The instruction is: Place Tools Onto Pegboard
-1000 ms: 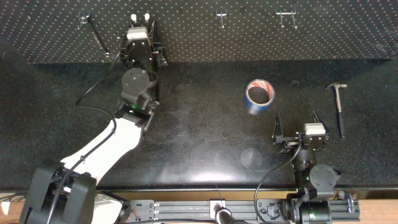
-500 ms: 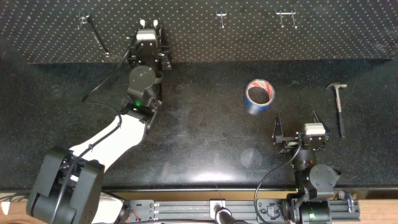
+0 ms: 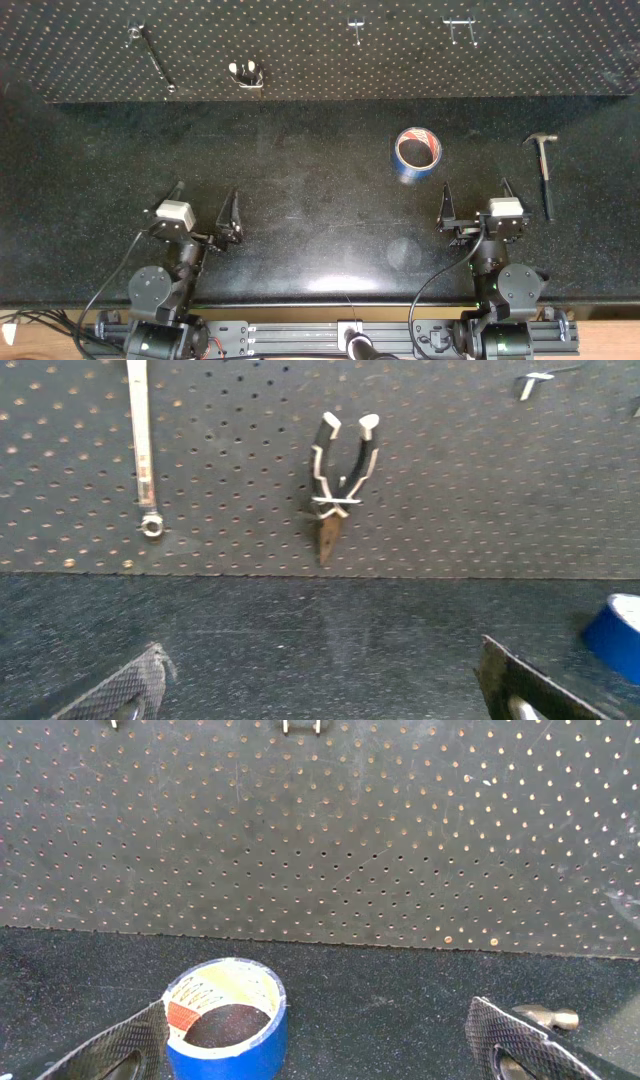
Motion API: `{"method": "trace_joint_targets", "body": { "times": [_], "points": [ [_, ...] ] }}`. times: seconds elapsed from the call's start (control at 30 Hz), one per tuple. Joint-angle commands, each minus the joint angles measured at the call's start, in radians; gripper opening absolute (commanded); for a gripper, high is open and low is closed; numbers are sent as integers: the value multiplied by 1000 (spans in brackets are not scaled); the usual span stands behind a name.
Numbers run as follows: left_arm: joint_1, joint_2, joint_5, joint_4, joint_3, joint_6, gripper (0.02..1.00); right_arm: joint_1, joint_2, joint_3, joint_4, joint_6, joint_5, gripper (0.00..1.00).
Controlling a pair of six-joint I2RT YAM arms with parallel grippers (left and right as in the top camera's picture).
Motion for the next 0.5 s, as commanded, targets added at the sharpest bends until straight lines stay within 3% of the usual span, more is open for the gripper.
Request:
{"method": "trace_joint_targets", "body": {
  "times": [0.03, 0.43, 0.5],
  "points": [
    [-68, -16, 46, -4, -1, -24, 993, 7, -7, -4, -2, 8, -2, 976],
    [-68, -15, 46, -5, -1, -24, 993, 7, -1, 11, -9, 8, -3, 976],
    [-68, -15, 46, -5, -1, -24, 993, 7, 74, 141, -157, 8, -4, 976]
  ]
}}
